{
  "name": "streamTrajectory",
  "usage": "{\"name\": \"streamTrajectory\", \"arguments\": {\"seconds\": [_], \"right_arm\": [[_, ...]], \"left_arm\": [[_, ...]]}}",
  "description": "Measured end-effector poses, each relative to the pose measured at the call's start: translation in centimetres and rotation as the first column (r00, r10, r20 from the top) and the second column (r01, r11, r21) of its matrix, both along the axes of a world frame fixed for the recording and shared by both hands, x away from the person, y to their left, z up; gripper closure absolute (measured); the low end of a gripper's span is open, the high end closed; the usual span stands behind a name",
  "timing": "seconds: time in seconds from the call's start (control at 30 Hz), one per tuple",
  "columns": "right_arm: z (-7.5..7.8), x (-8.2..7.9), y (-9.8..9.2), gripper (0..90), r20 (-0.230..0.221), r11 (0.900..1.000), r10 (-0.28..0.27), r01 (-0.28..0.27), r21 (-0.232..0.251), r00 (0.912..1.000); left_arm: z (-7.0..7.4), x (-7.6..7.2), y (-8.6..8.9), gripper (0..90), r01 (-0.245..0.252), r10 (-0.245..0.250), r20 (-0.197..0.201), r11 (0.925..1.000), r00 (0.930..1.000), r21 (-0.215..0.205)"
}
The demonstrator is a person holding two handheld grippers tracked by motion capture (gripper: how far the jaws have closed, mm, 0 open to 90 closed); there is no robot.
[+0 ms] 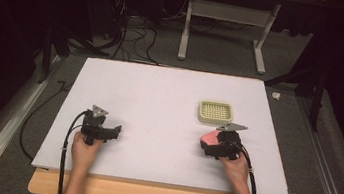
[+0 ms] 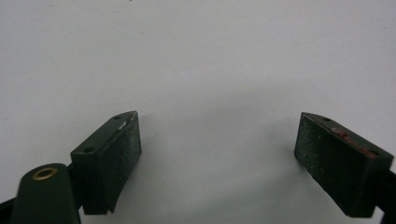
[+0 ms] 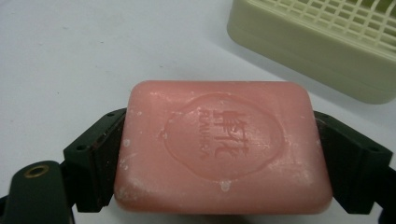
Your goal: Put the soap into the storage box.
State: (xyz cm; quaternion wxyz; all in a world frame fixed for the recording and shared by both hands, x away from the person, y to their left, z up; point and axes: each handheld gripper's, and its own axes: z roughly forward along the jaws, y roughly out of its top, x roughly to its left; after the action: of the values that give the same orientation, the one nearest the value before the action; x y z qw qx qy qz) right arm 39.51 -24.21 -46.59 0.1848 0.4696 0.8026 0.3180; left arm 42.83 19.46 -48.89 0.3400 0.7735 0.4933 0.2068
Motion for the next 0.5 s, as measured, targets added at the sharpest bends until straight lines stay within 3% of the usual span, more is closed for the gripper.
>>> {"name": "streamTrajectory", "arguments": {"seconds": [0.5], "right_arm": [[2.0,-0.6,-0.4,13.7,0.022,0.999,0.017,-0.018,0.032,0.9996]], "left_arm": [[0.0,0.0,0.0,15.0,0.0,0.0,0.0,1.0,1.0,0.0]]}}
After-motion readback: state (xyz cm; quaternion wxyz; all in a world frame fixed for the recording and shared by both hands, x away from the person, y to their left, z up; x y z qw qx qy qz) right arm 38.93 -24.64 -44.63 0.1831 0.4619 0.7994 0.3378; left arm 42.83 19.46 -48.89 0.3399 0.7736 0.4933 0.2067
